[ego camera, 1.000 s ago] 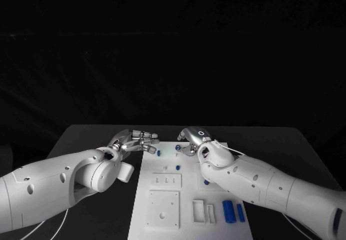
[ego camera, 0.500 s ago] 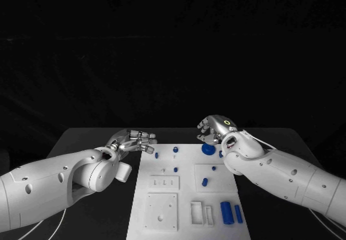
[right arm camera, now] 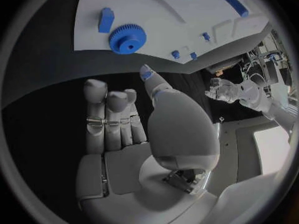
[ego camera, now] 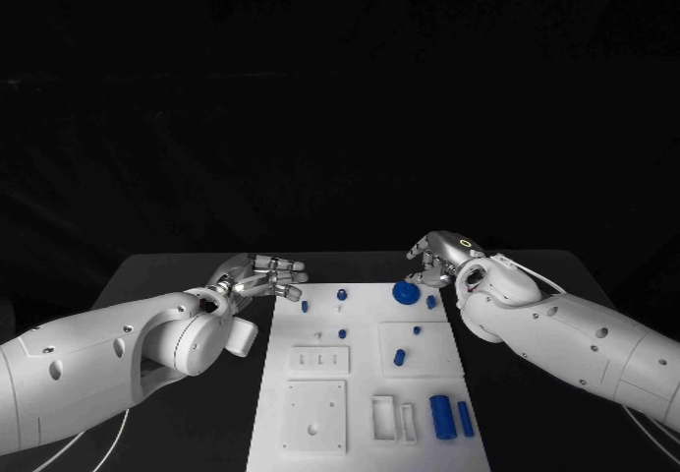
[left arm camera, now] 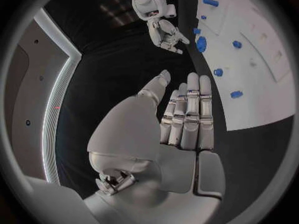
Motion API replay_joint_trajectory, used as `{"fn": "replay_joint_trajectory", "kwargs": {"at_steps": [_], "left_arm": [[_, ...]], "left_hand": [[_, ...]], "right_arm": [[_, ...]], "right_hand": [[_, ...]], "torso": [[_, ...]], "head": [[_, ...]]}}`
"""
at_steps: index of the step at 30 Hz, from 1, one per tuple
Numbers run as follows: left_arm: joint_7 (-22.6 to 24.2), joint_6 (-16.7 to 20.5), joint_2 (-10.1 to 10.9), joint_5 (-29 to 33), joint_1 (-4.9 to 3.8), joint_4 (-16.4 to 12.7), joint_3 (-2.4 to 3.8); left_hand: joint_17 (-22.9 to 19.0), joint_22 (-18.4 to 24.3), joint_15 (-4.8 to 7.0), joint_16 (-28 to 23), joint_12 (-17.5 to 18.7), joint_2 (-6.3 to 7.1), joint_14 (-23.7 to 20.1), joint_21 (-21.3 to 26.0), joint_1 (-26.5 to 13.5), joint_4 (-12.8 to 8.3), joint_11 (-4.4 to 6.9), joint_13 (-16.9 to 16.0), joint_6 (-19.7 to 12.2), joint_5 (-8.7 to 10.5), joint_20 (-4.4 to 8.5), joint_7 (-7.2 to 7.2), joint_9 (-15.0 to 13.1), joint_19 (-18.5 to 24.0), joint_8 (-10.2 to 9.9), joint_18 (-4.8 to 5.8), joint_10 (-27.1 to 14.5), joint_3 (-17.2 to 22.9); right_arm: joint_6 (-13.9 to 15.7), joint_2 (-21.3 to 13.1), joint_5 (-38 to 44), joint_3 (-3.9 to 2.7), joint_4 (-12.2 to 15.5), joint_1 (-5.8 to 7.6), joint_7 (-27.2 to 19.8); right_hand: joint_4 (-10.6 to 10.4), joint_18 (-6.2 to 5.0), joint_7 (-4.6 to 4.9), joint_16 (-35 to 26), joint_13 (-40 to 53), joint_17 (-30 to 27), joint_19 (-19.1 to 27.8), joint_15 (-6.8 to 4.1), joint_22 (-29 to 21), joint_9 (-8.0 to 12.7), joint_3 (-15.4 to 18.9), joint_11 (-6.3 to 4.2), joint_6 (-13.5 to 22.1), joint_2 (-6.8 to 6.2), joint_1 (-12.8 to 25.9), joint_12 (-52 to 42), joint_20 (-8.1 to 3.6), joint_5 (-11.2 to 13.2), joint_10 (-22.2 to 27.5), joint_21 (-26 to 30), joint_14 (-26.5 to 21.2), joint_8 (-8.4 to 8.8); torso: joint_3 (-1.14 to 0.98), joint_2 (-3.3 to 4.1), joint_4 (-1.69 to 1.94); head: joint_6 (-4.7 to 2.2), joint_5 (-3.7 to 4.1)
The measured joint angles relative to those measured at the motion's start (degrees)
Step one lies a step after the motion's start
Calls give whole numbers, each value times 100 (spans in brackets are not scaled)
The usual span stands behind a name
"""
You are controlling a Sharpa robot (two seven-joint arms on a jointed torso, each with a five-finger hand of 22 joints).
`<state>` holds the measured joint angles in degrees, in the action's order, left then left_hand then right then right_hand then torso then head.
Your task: Assemble the parts on the task board
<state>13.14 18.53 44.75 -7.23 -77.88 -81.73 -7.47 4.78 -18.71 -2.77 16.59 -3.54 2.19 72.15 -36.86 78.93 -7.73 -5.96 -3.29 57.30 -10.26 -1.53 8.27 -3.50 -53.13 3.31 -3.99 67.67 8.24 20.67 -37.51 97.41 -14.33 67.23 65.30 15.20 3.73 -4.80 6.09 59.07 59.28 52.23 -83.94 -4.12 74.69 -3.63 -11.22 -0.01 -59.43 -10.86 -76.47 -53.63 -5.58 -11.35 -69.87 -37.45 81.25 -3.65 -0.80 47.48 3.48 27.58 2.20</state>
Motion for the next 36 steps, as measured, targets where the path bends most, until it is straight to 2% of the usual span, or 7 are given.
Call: {"fn": "replay_joint_trajectory", "kwargs": {"at_steps": [2, 9, 14, 19, 36], "left_arm": [[0, -3, 0, 0, 0, 1, -1], [0, -16, -10, -1, 0, 7, -1], [0, -28, -19, -1, 1, 13, -1], [0, -39, -21, -3, 1, 25, -1], [-3, -68, -29, -14, 1, 31, -1]], "left_hand": [[0, 0, 0, 0, 0, 0, 0, -27, 0, 0, 0, 0, 0, -12, 0, 0, 0, 0, 0, 0, 0, 0], [0, 0, 0, 0, 0, 0, 0, -27, 0, 0, 0, 0, 0, -11, 0, 0, 0, 0, 0, 0, 0, 0], [1, 0, 0, 0, 0, 0, 0, -27, 0, 0, 0, 0, 0, -11, 0, 0, 0, 0, 0, 0, 0, 0], [1, -1, 0, 0, 0, 0, 0, -28, 0, -15, -21, 1, 0, -11, -20, 0, 0, 21, 0, 0, -21, 15], [1, -2, 0, 0, 0, 0, 0, -27, 0, -15, -21, 1, 0, -11, -20, 0, -4, 20, 0, 0, -21, 15]], "right_arm": [[-124, 11, -65, -1, -82, 0, -33], [-429, 121, -226, -2, -347, 0, -132], [-566, 171, -288, -2, -412, -1, -184], [-665, 214, -328, -2, -454, -4, -225], [-826, 345, -352, 5, -622, -50, -268]], "right_hand": [[-2, 0, 11, 40, 219, 338, -9, 13, 26, 0, 2, 9, 28, 0, 0, -211, 8, -64, -70, -160, 23, 0], [-17, 0, 8, 68, 554, 832, -9, 25, 26, 0, 61, 12, 66, 8, 8, -558, 8, -86, -171, -352, 115, 0], [-17, 0, 8, 112, 666, 944, 11, 34, 26, 0, 61, 22, 66, 22, 22, -665, 28, -158, -222, -481, 125, 0], [-17, 0, 8, 138, 699, 983, -9, 34, 26, -1, 61, 22, 66, 23, 22, -715, 49, -158, -222, -531, 125, 0], [63, 0, 10, 181, 752, 1081, -9, 54, 25, -1, -19, 10, 4, 76, 75, -741, 48, -218, -233, -684, 145, 0]], "torso": [[0, 1, -1], [4, 4, -1], [11, 6, 8], [11, 6, 2], [10, 8, -6]], "head": [[4, 10], [23, 52], [40, 63], [56, 49], [69, 50]]}}
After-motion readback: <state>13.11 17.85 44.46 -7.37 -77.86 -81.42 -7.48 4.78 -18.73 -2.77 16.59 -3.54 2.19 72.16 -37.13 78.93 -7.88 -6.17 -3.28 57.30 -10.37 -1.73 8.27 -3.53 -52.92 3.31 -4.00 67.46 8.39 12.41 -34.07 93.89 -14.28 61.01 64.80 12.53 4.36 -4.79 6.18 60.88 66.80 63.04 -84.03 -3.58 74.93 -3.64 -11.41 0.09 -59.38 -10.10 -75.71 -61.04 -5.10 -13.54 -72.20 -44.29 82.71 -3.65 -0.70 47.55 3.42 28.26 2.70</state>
